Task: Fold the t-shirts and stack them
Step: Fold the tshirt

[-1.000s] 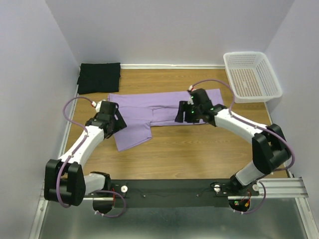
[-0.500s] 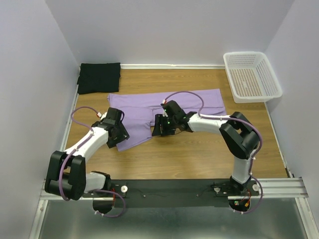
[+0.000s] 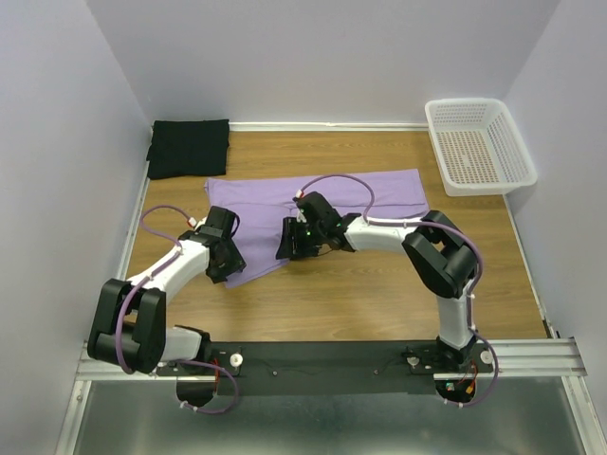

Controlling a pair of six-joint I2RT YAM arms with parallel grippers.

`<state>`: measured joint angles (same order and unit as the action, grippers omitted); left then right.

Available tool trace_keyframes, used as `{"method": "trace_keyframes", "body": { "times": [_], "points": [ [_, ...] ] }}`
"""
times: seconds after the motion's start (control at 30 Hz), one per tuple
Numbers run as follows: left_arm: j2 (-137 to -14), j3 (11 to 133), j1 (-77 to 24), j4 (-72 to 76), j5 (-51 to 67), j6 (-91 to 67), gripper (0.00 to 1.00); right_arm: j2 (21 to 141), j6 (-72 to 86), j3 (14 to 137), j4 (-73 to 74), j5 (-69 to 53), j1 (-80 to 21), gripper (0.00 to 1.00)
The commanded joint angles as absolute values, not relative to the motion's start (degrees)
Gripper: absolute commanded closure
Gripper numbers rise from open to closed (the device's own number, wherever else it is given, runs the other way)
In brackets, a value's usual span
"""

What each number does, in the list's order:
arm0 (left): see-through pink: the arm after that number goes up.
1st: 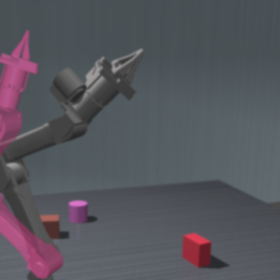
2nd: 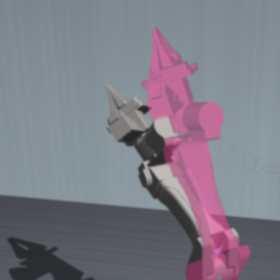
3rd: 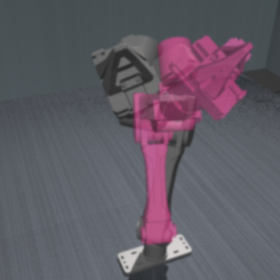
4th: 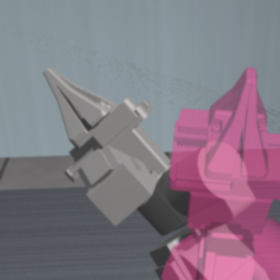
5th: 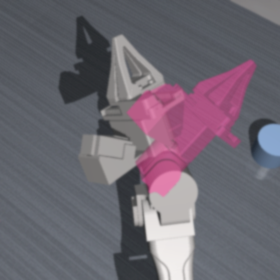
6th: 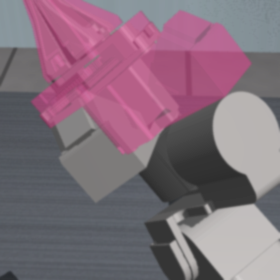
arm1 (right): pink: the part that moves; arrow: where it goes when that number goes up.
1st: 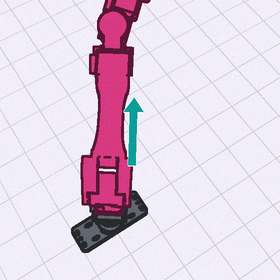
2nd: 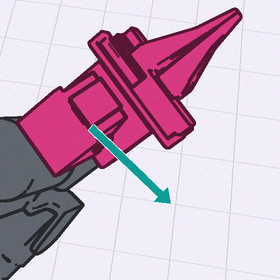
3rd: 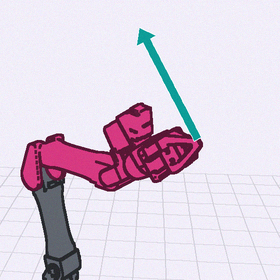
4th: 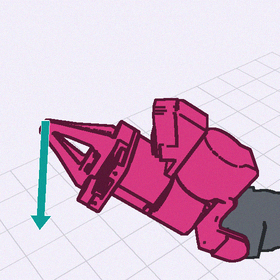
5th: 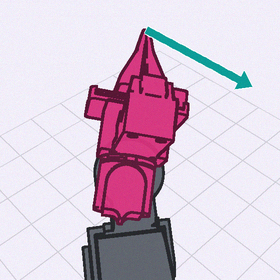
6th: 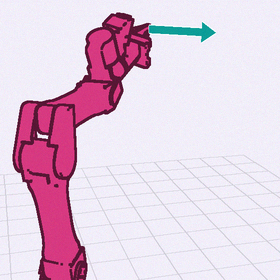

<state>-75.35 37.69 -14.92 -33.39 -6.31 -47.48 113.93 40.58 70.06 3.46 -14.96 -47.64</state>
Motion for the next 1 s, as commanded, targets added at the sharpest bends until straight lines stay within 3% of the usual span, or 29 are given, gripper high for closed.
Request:
{"method": "trace_keyframes", "body": {
  "times": [0.0,0.1,0.2,0.33,0.4,0.47,0.77,0.97],
  "points": [
    [-77.87,36.12,-15.73,-32.7,-4.04,-48.96,0.43,117.16,41.66,70.93,4.13,-16.08,-49.13,0.4],
    [-79.01,35.69,-15.82,-32.26,-3.61,-48.78,0.43,118.39,42.19,71.28,4.39,-16.26,-49.48,0.49],
    [-79.19,35.33,-15.91,-31.64,-3.16,-48.69,0.51,118.91,42.54,71.46,4.48,-16.08,-49.57,0.6],
    [-78.75,35.16,-15.91,-31.55,-3.25,-48.78,0.72,118.74,42.45,71.72,4.57,-15.91,-49.48,0.81],
    [-78.66,35.07,-15.82,-31.38,-3.43,-48.78,0.9,118.57,42.28,71.89,4.57,-15.82,-49.57,0.9],
    [-78.58,35.16,-15.91,-31.29,-3.69,-48.78,0.99,118.3,42.01,72.07,4.75,-15.73,-49.57,0.93],
    [-77.25,45.34,-15.91,-36.91,-12.82,-46.68,1.0,116.98,39.55,77.33,7.29,-12.75,-49.31,0.95],
    [-83.74,56.76,-15.47,-36.83,-18.01,-41.76,1.0,118.39,36.92,83.04,9.31,-10.81,-45.53,0.95]
  ]
}}
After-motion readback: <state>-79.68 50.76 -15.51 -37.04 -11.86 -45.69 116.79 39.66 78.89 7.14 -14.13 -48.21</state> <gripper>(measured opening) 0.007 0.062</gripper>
